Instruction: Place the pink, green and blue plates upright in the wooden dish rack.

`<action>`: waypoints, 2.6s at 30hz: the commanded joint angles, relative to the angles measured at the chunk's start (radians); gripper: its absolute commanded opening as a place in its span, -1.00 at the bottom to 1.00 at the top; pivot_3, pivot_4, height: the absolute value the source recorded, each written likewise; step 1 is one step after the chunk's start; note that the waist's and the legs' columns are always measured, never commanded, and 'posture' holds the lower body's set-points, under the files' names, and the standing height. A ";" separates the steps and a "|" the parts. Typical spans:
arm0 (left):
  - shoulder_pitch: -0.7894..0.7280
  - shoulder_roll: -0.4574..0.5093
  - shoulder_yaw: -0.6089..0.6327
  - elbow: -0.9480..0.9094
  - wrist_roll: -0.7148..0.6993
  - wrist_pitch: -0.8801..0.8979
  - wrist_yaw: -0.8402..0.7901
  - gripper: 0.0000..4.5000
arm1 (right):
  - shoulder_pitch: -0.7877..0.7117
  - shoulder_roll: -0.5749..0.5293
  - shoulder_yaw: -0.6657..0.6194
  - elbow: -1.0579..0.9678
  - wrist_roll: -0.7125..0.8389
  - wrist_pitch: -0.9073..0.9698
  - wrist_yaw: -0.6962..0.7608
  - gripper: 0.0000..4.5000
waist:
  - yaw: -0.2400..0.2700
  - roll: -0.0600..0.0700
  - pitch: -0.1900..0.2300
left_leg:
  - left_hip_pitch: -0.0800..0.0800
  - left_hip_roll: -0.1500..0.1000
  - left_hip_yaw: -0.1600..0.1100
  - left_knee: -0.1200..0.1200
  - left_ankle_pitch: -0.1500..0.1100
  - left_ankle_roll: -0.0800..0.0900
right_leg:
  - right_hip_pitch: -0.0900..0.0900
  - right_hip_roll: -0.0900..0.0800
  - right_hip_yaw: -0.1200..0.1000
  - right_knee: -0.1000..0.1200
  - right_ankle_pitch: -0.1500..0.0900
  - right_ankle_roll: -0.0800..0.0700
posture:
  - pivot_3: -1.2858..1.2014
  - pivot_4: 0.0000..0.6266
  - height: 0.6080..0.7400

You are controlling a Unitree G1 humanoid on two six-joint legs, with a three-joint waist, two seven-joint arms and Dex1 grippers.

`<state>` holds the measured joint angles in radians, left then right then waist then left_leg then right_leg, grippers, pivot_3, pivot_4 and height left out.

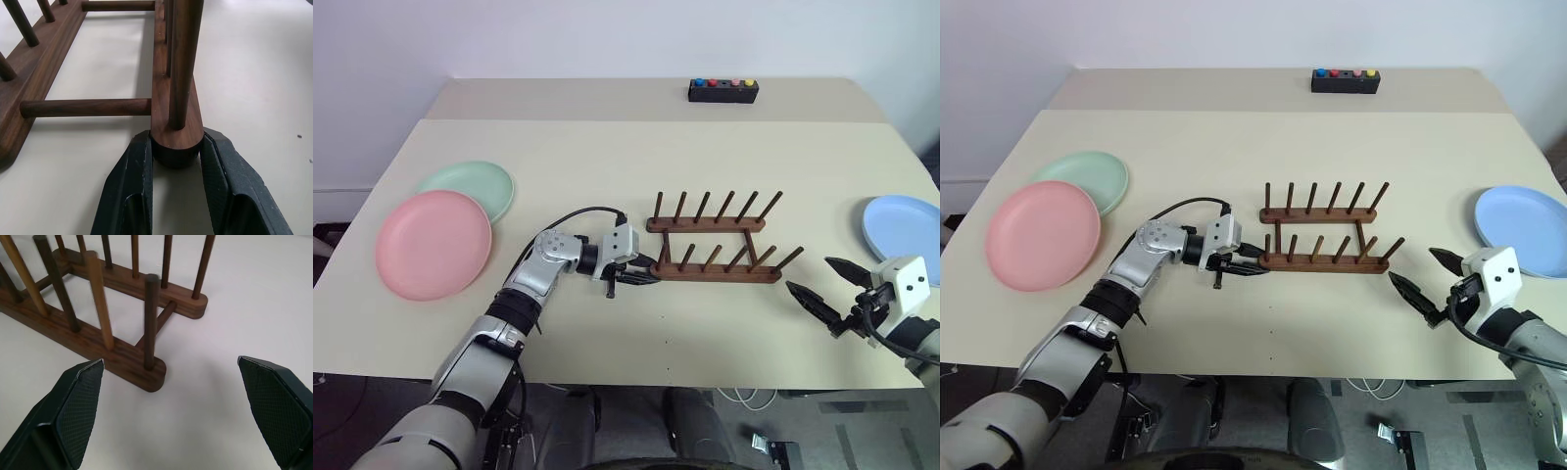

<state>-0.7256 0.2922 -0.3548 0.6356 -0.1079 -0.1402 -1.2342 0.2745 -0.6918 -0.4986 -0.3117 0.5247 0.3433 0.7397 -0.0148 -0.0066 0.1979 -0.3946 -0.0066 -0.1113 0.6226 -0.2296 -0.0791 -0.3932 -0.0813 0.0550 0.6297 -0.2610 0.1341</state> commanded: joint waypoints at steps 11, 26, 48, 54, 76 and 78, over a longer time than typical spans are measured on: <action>-0.013 0.025 0.079 -0.032 -0.013 0.007 0.005 0.97 | -0.051 -0.014 0.023 0.014 -0.016 -0.007 0.011 1.00 | 0.000 0.000 0.000 | 0.000 0.000 0.000 0.000 0.000 0.000 | 0.000 0.000 0.000 0.000 0.001 0.001 | 0.03 -0.52 0.91; 0.323 0.164 0.102 -0.622 -0.104 0.330 0.057 -0.52 | 0.017 -0.101 0.106 0.005 -0.083 0.031 0.116 -0.99 | 0.004 0.000 0.000 | 0.001 0.000 -0.001 0.003 0.000 0.000 | 0.002 0.000 0.000 0.001 -0.001 -0.003 | 0.03 -0.52 0.91; 0.229 0.004 0.019 -0.430 0.121 0.220 0.413 -0.52 | -0.255 -0.044 0.361 0.251 -0.324 -0.111 0.037 -0.99 | -0.002 -0.002 -0.002 | 0.002 0.000 -0.001 0.005 0.000 0.000 | 0.004 0.000 0.000 0.001 0.000 -0.002 | 0.03 -0.52 0.91; 0.221 -0.006 0.018 -0.405 0.126 0.199 0.441 -0.52 | -0.324 -0.024 0.380 0.348 -0.366 -0.176 0.013 -0.99 | -0.003 -0.002 -0.002 | 0.002 0.000 -0.001 0.005 0.000 0.000 | 0.004 0.000 0.000 0.001 0.001 -0.001 | 0.03 -0.52 0.91; 0.202 -0.024 0.042 -0.330 0.139 0.151 0.528 -0.52 | -0.391 -0.002 0.385 0.443 -0.397 -0.247 -0.018 -0.99 | -0.001 -0.002 -0.002 | 0.002 0.000 -0.001 0.006 0.000 0.000 | 0.005 0.000 0.000 0.001 0.001 0.000 | 0.03 -0.52 0.91; 0.199 -0.027 0.048 -0.325 0.140 0.148 0.544 -0.52 | -0.391 -0.001 0.386 0.441 -0.397 -0.248 -0.017 -0.99 | -0.001 -0.002 -0.002 | 0.002 0.000 -0.001 0.006 0.000 0.000 | 0.005 0.000 0.000 0.001 0.001 0.000 | 0.03 -0.52 0.91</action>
<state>-0.5179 0.2680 -0.3303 0.3090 0.0233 0.0138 -0.7103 -0.1185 -0.6968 -0.1185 0.1202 0.1394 0.0926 0.7294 -0.0159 -0.0090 0.1959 -0.3923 -0.0066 -0.1120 0.6283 -0.2298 -0.0791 -0.3887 -0.0812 0.0547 0.6308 -0.2598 0.1342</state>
